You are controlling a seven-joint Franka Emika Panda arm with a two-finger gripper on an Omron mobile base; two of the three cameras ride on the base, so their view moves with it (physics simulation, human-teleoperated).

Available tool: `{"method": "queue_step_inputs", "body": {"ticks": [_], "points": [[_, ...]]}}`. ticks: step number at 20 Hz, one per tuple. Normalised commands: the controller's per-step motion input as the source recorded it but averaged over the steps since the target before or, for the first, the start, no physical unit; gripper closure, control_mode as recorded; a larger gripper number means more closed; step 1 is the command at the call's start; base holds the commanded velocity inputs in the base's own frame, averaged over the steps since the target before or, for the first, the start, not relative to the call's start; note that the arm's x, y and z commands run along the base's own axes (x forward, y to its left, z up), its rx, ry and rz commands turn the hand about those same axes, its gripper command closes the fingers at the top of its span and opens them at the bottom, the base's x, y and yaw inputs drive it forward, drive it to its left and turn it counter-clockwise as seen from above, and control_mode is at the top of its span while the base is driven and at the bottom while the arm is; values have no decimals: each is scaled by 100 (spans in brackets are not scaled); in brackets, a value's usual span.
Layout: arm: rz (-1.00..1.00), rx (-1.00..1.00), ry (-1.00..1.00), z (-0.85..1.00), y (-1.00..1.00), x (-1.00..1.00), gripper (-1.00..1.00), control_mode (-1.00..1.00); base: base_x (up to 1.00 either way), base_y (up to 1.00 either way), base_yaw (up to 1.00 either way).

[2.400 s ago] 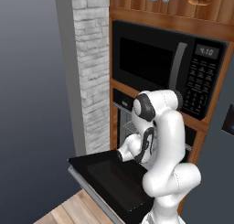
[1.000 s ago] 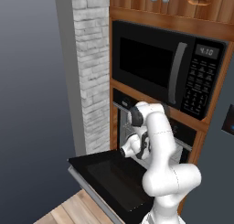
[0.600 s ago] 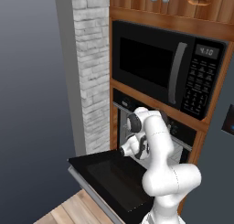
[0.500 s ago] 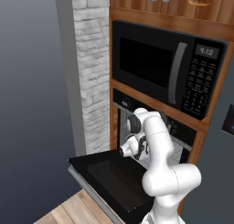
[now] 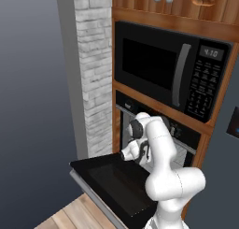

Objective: Take the baked cake out of the oven and place it on the plate for cooling. Then close the oven door.

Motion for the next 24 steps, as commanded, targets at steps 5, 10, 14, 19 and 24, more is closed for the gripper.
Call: {"method": "queue_step_inputs", "body": {"ticks": [5, 10, 14, 19, 24], "points": [[0, 20, 25, -43, 2, 0, 100, -100, 0, 0, 0], [0, 22, 25, -48, 23, 0, 100, -100, 0, 0, 0], [0, 22, 29, -49, 39, -1, 100, -100, 0, 0, 0], [0, 23, 29, -49, 47, -19, 100, -100, 0, 0, 0], [0, 31, 39, -48, 47, -24, 100, -100, 0, 0, 0]]}}
